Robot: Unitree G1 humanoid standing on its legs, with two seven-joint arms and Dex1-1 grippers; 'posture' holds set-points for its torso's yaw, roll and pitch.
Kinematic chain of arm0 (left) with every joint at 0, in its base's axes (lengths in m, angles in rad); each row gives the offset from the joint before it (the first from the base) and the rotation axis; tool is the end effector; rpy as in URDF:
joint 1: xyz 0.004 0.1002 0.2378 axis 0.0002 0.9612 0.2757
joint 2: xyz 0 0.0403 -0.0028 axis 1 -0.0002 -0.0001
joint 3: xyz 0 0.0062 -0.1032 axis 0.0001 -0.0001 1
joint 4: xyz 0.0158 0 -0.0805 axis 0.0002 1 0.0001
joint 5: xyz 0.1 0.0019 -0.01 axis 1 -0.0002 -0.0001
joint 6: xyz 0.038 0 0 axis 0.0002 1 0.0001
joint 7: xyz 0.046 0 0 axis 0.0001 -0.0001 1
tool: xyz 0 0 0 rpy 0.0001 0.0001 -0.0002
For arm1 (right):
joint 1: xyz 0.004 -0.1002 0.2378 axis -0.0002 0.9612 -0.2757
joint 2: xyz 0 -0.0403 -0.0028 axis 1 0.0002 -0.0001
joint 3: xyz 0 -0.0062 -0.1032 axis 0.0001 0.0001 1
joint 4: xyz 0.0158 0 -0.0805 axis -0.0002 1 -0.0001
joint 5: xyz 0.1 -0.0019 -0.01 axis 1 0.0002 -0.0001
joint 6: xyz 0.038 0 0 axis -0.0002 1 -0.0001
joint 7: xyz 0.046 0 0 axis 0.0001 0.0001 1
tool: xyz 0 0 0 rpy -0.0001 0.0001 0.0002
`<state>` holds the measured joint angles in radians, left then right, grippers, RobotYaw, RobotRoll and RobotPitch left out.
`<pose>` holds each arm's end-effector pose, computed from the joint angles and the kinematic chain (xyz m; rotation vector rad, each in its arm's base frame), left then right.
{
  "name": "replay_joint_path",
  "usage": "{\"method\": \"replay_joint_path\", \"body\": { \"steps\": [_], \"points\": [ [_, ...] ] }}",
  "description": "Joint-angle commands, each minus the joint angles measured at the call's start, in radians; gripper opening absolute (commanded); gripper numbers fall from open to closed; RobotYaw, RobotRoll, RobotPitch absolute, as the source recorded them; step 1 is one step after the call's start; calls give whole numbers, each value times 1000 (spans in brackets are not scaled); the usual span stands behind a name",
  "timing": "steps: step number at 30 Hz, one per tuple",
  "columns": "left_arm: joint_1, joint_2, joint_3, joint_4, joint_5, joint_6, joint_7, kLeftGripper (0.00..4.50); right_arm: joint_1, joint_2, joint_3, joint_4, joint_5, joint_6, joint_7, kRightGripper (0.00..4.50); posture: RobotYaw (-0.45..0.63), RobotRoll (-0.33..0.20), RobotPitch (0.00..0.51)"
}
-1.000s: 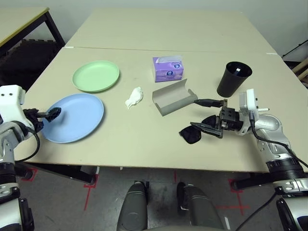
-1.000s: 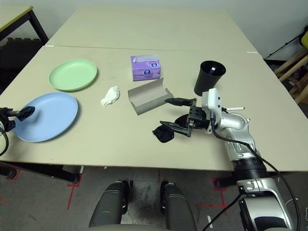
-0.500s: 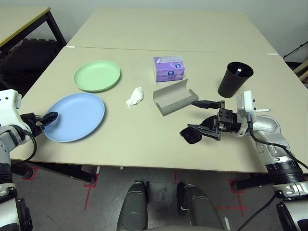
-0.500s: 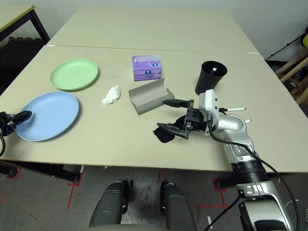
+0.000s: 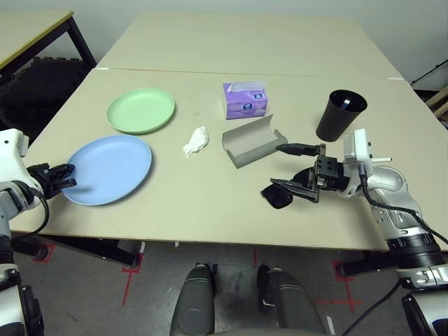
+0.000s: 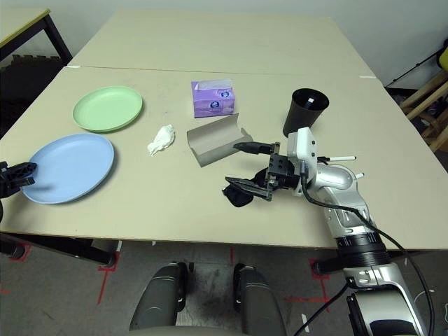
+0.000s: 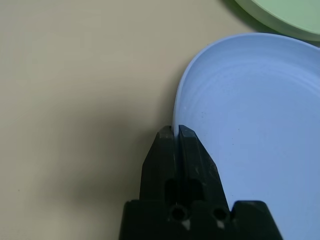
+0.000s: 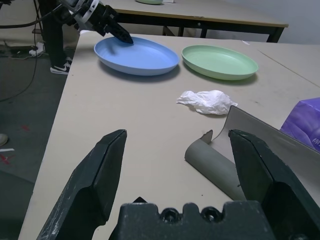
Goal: Organize and tidy the items on the table.
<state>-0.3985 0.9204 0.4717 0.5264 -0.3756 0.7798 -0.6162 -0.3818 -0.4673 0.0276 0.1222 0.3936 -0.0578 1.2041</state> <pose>0.2113 0.4014 0.1664 -0.1447 0.4677 0.0952 0.2703 -0.2153 0.1321 -0.2507 -0.2249 1.2614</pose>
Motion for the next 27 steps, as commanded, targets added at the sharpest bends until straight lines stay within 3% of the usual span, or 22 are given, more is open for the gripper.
{"method": "replay_joint_path", "body": {
  "steps": [1, 15, 27],
  "points": [
    [1, 5, -8, 13, -16, 54, -19, 18, 3, -6, 3, -11, 1, 0, -2, 4500, 156, 0, 135],
    [34, 50, 37, -106, -100, 191, -88, 18, 11, -18, -1, 11, -6, -17, 1, 4500, 154, 0, 138],
    [-105, 46, 42, -51, -116, 193, -50, 18, -2, -13, 6, 32, -12, -28, 2, 4500, 162, 0, 136]
  ]
}}
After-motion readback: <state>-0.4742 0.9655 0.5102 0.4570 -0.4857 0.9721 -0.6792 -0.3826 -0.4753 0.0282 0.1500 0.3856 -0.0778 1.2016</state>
